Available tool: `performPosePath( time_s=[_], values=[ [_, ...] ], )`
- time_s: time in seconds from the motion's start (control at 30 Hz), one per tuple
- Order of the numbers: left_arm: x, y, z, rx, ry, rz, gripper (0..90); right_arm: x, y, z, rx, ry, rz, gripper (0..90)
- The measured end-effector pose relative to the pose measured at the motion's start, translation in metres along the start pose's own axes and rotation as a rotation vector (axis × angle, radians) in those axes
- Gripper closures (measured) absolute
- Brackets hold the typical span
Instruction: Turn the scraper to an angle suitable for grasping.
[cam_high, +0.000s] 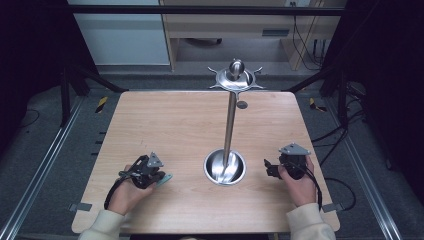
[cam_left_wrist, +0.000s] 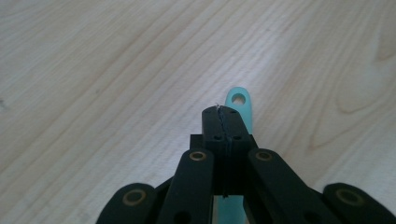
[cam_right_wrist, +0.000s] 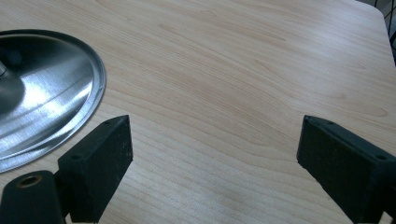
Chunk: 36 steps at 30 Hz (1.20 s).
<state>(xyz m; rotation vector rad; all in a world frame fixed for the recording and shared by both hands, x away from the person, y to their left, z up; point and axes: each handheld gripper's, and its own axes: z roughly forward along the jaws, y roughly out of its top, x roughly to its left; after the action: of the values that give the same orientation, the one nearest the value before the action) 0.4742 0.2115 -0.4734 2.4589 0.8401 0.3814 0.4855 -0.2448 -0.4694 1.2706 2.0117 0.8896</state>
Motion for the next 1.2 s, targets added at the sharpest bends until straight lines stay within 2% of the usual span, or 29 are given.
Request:
performPosePath(
  time_s=[0.07, 0.2, 0.27, 0.3, 0.33, 0.37, 0.4, 0.5, 0.57, 0.6, 0.73, 0.83, 0.87, 0.9, 0.93, 0.97, 1.03, 1.07, 1.2],
  values=[
    [-0.005, 0.002, -0.002, 0.007, -0.015, 0.027, 90.0, 0.0, 0.0, 0.0, -0.001, 0.002, 0.002, 10.8],
    [-0.01, 0.005, -0.007, -0.007, -0.042, 0.041, 90.0, 0.0, 0.0, 0.0, -0.003, 0.005, 0.009, 10.8],
    [-0.011, 0.009, -0.014, -0.012, -0.01, 0.061, 90.0, 0.0, 0.0, 0.0, -0.002, 0.004, 0.01, 10.8],
    [-0.008, 0.013, -0.019, -0.005, 0.03, 0.071, 90.0, 0.0, 0.0, 0.0, 0.0, 0.0, 0.004, 10.8],
    [-0.008, 0.013, -0.019, -0.005, 0.03, 0.071, 90.0, 0.0, 0.0, 0.0, 0.002, 0.001, 0.005, 10.8],
    [-0.003, 0.014, -0.022, 0.007, 0.036, 0.04, 90.0, 0.0, 0.0, 0.0, 0.004, 0.0, 0.005, 10.8],
    [-0.003, 0.014, -0.022, 0.007, 0.036, 0.04, 90.0, 0.0, 0.0, 0.0, 0.001, 0.001, 0.002, 10.8],
    [0.002, 0.015, -0.024, 0.057, 0.048, 0.023, 89.6, 0.0, 0.0, 0.0, 0.001, 0.0, 0.004, 10.8],
    [0.003, 0.016, -0.025, 0.076, 0.043, 0.022, 88.3, 0.0, 0.0, 0.0, 0.002, 0.001, 0.007, 10.8],
    [0.002, 0.018, -0.026, 0.114, 0.038, 0.034, 87.2, 0.0, -0.001, 0.0, 0.005, -0.001, 0.006, 10.8],
    [-0.001, 0.024, -0.027, 0.129, 0.031, 0.03, 84.2, 0.001, 0.0, 0.0, -0.001, 0.001, -0.003, 10.8],
    [-0.001, 0.03, -0.026, 0.169, 0.019, 0.034, 81.4, 0.001, 0.0, 0.001, 0.001, 0.002, -0.006, 10.8],
    [-0.002, 0.033, -0.024, 0.188, 0.006, 0.036, 75.2, 0.002, 0.0, 0.001, -0.004, 0.005, -0.01, 10.8],
    [-0.002, 0.033, -0.024, 0.188, 0.006, 0.036, 73.9, 0.002, 0.0, 0.001, -0.003, 0.006, -0.007, 10.8],
    [-0.001, 0.035, -0.023, 0.201, 0.0, 0.057, 72.5, 0.002, 0.0, 0.001, 0.0, 0.005, -0.009, 10.8],
    [-0.003, 0.036, -0.021, 0.181, -0.007, 0.056, 68.9, 0.002, 0.0, 0.001, 0.0, 0.006, -0.009, 10.8],
    [-0.004, 0.038, -0.019, 0.181, -0.026, 0.061, 68.1, 0.002, 0.0, 0.001, -0.005, 0.008, -0.007, 10.8],
    [-0.004, 0.039, -0.016, 0.199, -0.035, 0.06, 66.0, 0.002, 0.0, 0.0, -0.001, 0.006, -0.008, 10.8],
    [-0.004, 0.039, -0.01, 0.236, -0.047, 0.063, 67.1, 0.002, 0.001, 0.0, -0.005, 0.005, -0.002, 10.8]
  ],
)
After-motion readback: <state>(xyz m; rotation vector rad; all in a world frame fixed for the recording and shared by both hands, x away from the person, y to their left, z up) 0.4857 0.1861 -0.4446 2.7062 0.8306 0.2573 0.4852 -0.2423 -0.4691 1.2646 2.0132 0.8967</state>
